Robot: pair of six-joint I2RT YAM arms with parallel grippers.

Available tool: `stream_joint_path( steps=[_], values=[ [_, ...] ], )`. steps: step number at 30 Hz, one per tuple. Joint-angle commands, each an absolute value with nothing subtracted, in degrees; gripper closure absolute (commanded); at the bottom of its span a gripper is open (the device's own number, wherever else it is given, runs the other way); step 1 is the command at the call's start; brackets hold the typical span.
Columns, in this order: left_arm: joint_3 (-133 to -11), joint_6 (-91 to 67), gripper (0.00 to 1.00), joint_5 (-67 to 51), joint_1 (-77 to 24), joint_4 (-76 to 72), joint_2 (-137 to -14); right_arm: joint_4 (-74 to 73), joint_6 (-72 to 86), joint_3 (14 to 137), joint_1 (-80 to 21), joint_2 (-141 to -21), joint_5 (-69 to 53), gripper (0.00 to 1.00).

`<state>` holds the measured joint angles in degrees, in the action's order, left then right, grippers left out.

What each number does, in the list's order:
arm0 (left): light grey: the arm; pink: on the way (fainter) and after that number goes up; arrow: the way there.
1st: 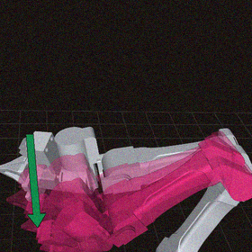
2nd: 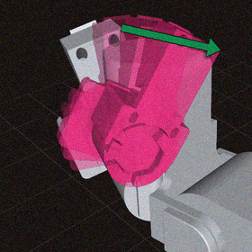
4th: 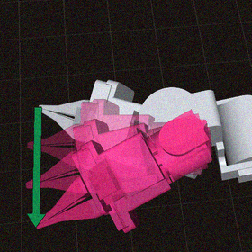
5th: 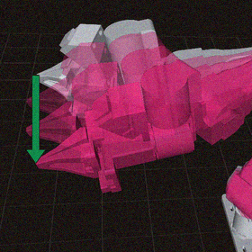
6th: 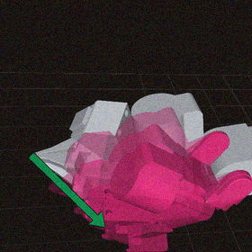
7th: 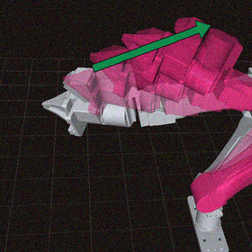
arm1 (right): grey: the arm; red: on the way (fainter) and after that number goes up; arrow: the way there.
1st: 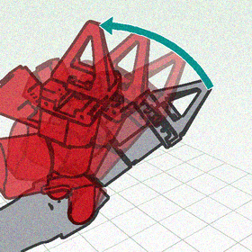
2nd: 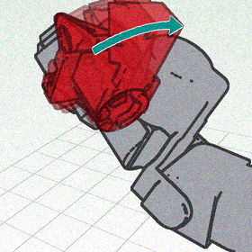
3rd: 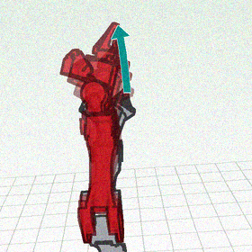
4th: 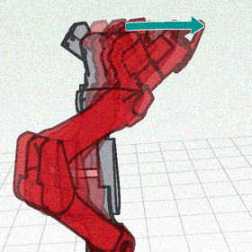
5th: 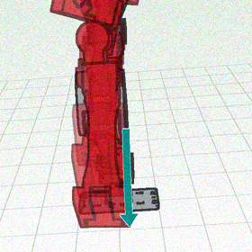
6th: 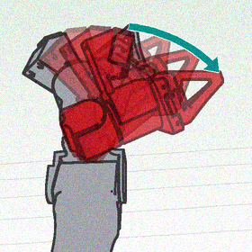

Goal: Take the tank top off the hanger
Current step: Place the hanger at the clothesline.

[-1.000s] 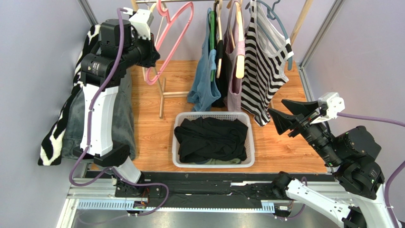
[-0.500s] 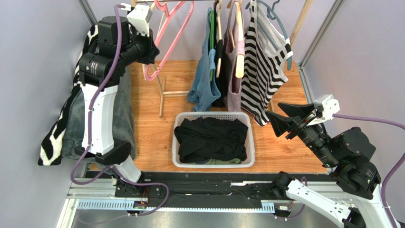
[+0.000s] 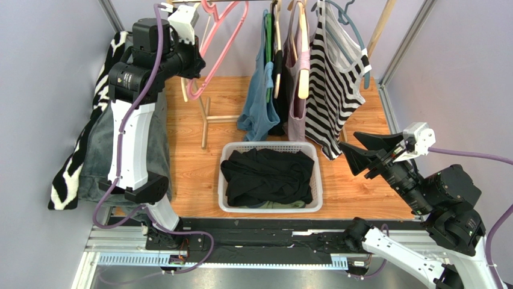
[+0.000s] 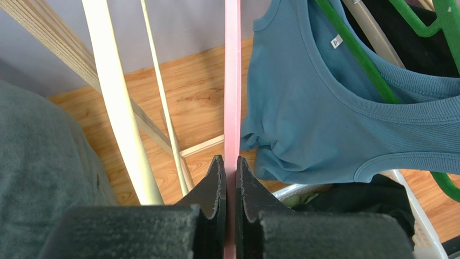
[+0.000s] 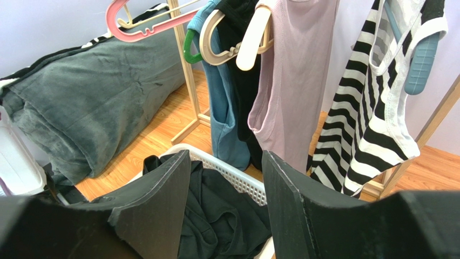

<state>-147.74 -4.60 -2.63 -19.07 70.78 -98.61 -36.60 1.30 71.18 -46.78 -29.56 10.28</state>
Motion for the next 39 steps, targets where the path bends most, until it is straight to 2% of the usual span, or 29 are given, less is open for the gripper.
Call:
stream_joint_path(
  steps=[1, 19, 25, 26, 27, 28, 29, 31, 35, 36, 39],
  values=[
    [-150.03, -4.04, 1.00, -2.73, -18.81, 70.23, -99.14, -35.68, 2.72, 70.67, -46.67, -28.83, 9.23, 0.44],
    [-152.93, -3.78, 1.00, -2.02, -16.88, 69.61, -103.45, -35.77, 4.57, 68.64, -46.58, -27.95, 7.65, 0.48],
    [-150.56, -3.96, 1.00, -3.60, -16.44, 70.49, -100.73, -35.51, 4.66, 68.20, -46.67, -28.04, 7.91, 0.47],
    [-150.21, -3.78, 0.97, -4.13, -16.44, 70.66, -100.20, -35.51, 4.66, 68.20, -46.67, -28.21, 8.17, 0.47],
    [-149.42, -3.87, 0.79, -4.57, -16.44, 70.66, -99.50, -35.59, 4.75, 68.12, -46.67, -28.21, 8.35, 0.47],
    [-149.15, -3.69, 0.69, -5.27, -16.44, 70.66, -98.01, -35.77, 4.83, 68.12, -46.67, -28.30, 8.78, 0.47],
    [-148.72, -3.60, 0.63, -5.71, -16.44, 70.58, -97.22, -35.77, 4.92, 68.20, -46.76, -28.56, 9.31, 0.47],
    [-147.66, -3.60, 0.37, -7.28, -16.44, 70.58, -94.85, -35.07, 5.71, 68.38, -46.67, -29.00, 10.89, 0.46],
    [-146.51, -3.87, 0.27, -10.10, -16.52, 70.75, -91.06, -31.82, 6.94, 72.31, -46.67, -33.56, 10.29, 0.44],
    [-146.51, -3.87, 0.20, -10.80, -16.52, 70.75, -89.66, -31.56, 7.29, 74.07, -46.67, -38.19, 9.33, 0.44],
    [-146.43, -3.26, 0.09, -13.62, -16.52, 70.75, -86.76, -32.25, 7.74, 85.48, -46.67, -50.82, 7.21, 0.41]
  ],
)
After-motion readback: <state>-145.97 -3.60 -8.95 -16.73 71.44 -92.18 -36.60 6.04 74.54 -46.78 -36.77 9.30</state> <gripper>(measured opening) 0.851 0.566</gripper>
